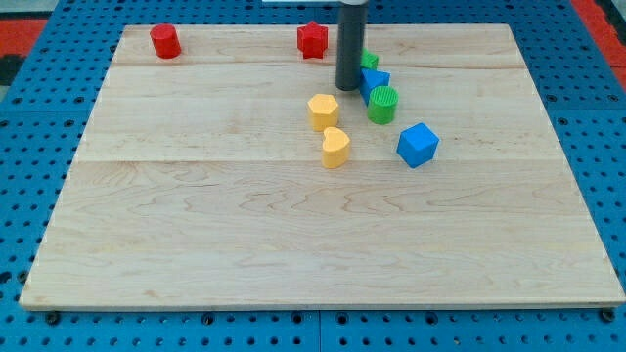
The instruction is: Push the green star towards the top right corner
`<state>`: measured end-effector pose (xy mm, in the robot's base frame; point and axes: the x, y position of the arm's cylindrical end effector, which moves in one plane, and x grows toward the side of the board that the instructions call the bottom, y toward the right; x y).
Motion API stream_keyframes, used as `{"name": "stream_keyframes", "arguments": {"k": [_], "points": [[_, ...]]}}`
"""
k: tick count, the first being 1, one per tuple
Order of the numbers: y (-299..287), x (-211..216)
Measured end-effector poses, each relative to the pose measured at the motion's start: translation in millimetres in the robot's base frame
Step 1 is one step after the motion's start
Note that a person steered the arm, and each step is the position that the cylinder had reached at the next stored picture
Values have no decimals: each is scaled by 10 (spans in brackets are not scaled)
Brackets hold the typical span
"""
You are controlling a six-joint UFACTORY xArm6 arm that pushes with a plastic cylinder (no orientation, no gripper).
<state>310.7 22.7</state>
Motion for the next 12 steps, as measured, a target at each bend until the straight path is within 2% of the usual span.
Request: {"name": "stream_keyframes", "arguments": {"k": [1, 2, 4, 5, 6, 8, 10, 12], "points": [[-36, -27], [601, -236], [779, -499], [1180, -588], [1293, -709], [1296, -709], [1290, -283], [659, -117]]}}
